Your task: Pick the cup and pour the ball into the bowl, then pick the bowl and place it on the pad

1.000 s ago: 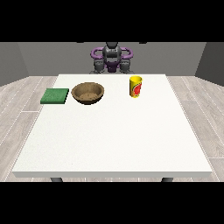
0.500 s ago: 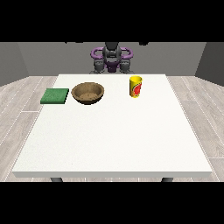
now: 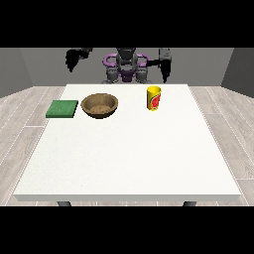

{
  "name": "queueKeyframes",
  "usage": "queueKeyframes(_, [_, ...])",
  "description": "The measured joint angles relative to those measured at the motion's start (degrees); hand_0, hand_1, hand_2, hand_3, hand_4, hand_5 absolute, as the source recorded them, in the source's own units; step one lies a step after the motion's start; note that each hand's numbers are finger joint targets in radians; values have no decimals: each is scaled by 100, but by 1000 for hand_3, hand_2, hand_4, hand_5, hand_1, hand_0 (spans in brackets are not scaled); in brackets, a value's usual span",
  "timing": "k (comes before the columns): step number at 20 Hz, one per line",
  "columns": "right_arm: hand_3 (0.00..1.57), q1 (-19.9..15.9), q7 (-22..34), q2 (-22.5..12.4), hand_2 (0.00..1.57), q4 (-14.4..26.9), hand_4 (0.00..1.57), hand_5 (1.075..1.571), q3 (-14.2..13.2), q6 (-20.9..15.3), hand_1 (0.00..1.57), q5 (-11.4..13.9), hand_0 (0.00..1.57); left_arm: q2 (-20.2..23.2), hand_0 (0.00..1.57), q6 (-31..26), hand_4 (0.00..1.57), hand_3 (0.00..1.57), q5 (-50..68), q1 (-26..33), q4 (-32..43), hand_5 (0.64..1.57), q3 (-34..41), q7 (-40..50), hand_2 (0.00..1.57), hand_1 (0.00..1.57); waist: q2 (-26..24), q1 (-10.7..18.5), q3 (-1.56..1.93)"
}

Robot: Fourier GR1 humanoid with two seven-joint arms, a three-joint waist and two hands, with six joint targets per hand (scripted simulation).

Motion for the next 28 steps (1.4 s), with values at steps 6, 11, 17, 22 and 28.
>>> queueKeyframes(6, [0, -150, -126, -280, 0, 241, 662, 1558, -299, 332, 0, -296, 0, 86, 0, -240, 0, 0, 31, -183, 1393, 1442, 278, -1138, 0, 0, 181, -153, -2])
queueKeyframes(11, [0, -44, -376, -428, 0, 752, 672, 1562, -528, 614, 0, -429, 0, 267, 0, -482, 162, 0, 118, -460, 2388, 1432, 513, -1536, 0, 0, -39, -158, -1])
queueKeyframes(17, [0, -141, -498, -600, 0, 1104, 673, 1563, -724, 814, 0, -538, 0, 191, 0, -382, 211, 0, 68, -870, 3516, 1435, 660, -2152, 0, 0, -86, -206, -2])
queueKeyframes(22, [0, -319, -578, -698, 0, 1206, 679, 1569, -776, 916, 0, -589, 0, 289, 698, -328, 1006, 0, 137, -1295, 4418, 1553, 945, -2721, 639, 698, 130, -339, -1])
queueKeyframes(28, [165, -464, -314, -944, 0, 952, 647, 1568, -908, 1155, 0, -945, 0, 256, 1273, 491, 1346, 1571, -263, -1369, 5034, 1468, 1005, -3511, 1571, 1273, 324, -700, 15])
